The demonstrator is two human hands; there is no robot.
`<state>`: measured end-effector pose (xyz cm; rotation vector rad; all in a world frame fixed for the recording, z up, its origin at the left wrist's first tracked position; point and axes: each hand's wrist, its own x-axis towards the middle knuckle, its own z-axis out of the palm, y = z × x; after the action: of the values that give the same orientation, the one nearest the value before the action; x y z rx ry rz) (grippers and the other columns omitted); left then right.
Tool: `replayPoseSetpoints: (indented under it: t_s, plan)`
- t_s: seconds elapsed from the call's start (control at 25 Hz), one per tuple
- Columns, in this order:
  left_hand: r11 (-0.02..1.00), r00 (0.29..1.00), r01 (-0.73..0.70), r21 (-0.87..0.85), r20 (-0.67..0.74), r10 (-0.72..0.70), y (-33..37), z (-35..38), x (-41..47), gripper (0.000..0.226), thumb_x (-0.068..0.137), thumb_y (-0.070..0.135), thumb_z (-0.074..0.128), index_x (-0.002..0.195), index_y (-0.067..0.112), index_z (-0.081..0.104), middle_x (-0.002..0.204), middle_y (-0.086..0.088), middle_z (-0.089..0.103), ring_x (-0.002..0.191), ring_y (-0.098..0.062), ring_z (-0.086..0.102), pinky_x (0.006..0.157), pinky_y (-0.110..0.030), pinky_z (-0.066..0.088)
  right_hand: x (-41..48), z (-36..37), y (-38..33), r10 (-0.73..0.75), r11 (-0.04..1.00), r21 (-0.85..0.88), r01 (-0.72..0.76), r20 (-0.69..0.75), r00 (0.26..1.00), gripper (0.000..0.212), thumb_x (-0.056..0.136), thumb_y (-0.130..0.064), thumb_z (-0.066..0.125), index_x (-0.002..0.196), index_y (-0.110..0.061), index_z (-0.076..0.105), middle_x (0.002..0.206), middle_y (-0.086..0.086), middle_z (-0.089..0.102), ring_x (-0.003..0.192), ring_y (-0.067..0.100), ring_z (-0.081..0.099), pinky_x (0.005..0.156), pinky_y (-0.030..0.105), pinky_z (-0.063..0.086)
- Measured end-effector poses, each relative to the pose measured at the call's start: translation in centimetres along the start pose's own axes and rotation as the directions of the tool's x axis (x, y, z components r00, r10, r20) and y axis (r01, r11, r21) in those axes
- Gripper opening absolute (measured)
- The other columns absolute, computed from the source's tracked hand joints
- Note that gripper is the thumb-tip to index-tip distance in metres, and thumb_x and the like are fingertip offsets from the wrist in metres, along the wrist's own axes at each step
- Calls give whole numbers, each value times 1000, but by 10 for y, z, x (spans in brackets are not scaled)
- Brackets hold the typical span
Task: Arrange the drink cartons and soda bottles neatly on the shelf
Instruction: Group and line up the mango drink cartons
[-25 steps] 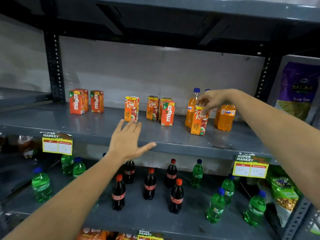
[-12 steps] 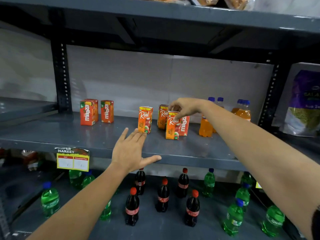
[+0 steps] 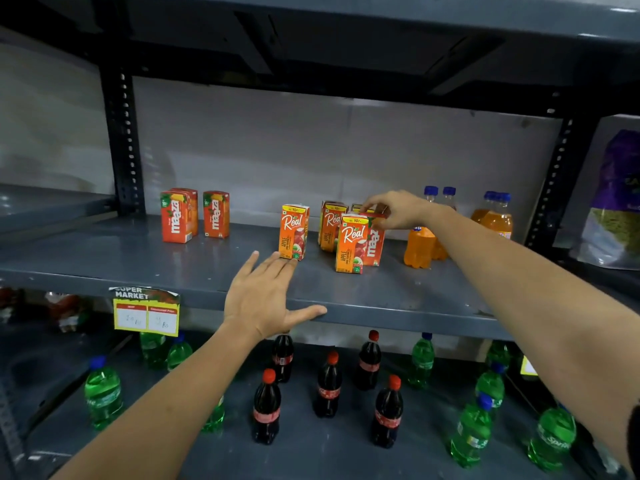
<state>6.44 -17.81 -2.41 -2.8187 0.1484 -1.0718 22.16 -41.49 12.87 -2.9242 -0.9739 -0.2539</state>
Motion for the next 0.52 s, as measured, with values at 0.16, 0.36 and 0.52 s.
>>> replayPoseSetpoints:
  t_s: [0.16, 0.36, 0.52]
  plan:
    - [1000, 1000, 19, 15, 11, -20, 2, -1, 0, 111, 68, 91, 9, 135, 10, 44, 138, -8, 53, 134, -21, 39, 116, -45, 16, -12, -22, 6, 0, 1000, -19, 1, 42, 999, 43, 78, -29, 72, 117, -20, 56, 112, 8, 65, 94, 18, 63, 77, 30, 54]
    - [995, 995, 100, 27, 14, -100, -16, -7, -17, 113, 69, 90, 8, 138, 7, 39, 141, -13, 48, 136, -21, 35, 116, -42, 12, -34, -39, -11, -38, 994, 102, 25, 126, 991, 36, 72, -26, 78, 103, -20, 62, 95, 5, 70, 81, 15, 70, 59, 26, 58]
    - [988, 991, 99, 117, 73, -108, -73, -14, -48, 108, 74, 85, 4, 140, 6, 36, 143, -11, 45, 139, -21, 29, 117, -42, 10, -31, -43, -71, -166, 976, 163, 148, 106, 980, 34, 66, -24, 83, 97, -20, 68, 91, 1, 73, 84, 16, 70, 60, 18, 57]
